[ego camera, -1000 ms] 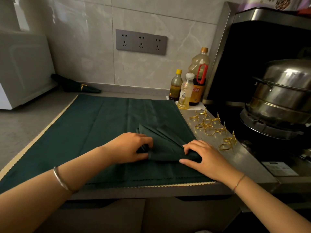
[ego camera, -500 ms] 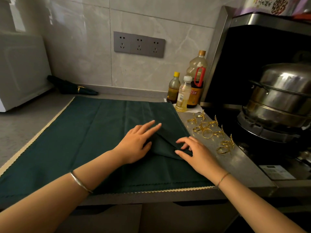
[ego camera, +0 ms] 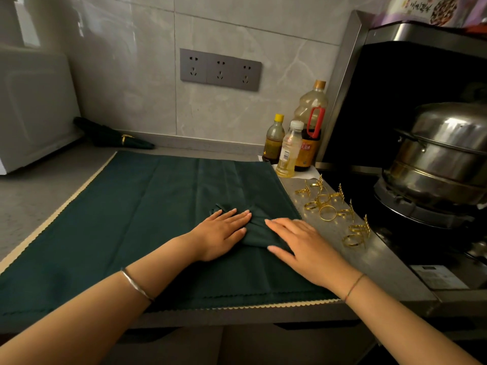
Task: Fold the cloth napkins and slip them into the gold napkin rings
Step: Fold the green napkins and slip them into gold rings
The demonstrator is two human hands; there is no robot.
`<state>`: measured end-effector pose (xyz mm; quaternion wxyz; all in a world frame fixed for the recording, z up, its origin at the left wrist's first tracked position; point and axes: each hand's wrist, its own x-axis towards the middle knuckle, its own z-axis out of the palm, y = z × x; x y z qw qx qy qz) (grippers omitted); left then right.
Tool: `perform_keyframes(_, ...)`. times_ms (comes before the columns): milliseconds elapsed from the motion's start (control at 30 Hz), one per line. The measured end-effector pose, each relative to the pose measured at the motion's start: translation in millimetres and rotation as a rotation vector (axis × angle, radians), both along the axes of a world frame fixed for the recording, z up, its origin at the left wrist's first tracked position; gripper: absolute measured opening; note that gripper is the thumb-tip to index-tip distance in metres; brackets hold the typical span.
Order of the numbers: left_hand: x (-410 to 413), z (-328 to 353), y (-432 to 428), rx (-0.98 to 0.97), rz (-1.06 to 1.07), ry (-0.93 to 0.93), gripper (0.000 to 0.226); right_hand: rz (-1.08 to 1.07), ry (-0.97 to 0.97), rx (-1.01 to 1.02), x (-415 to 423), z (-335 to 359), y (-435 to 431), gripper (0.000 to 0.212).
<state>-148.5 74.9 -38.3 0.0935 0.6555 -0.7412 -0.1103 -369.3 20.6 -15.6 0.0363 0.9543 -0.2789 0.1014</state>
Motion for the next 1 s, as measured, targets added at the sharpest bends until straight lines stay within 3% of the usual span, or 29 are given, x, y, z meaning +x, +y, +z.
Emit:
perform_keyframes(233, 2, 2, -1, 0.018, 0.023, 0.166, 0.047, -0.051, 0.271, -0.093, 32, 8, 1, 0.061)
perform_keyframes(400, -2, 9, 1, 0.080, 0.064, 0.266, 0.048, -0.081, 0.235, -0.205, 45, 0, -3, 0.049)
perform_keyframes(500, -8, 19, 12, 0.026, 0.118, 0.446, 0.048, -0.126, 0.149, -0.173, 44, -2, -8, 0.045)
perform_keyframes(567, -10, 25, 23, -0.137, 0.146, 0.606, 0.048, -0.209, -0.058, -0.013, 40, 4, -13, 0.036)
perform_keyframes(633, -7, 33, 37, -0.300, 0.150, 0.650, 0.053, -0.245, -0.365, 0.302, 36, 17, -20, 0.014)
perform_keyframes(700, -1, 41, 51, -0.427, 0.121, 0.555, 0.065, -0.245, -0.582, 0.666, 36, 31, -19, 0.010)
perform_keyframes(767, 8, 47, 61, -0.534, 0.052, 0.316, 0.079, -0.239, -0.683, 1.071, 40, 40, -12, 0.004)
perform_keyframes(867, 16, 46, 69, -0.504, -0.083, -0.062, 0.087, -0.218, -0.570, 1.528, 48, 44, -3, 0.012)
perform_keyframes(1000, 18, 31, 73, -0.326, -0.152, -0.223, 0.090, -0.211, -0.330, 1.659, 64, 38, 0, 0.020)
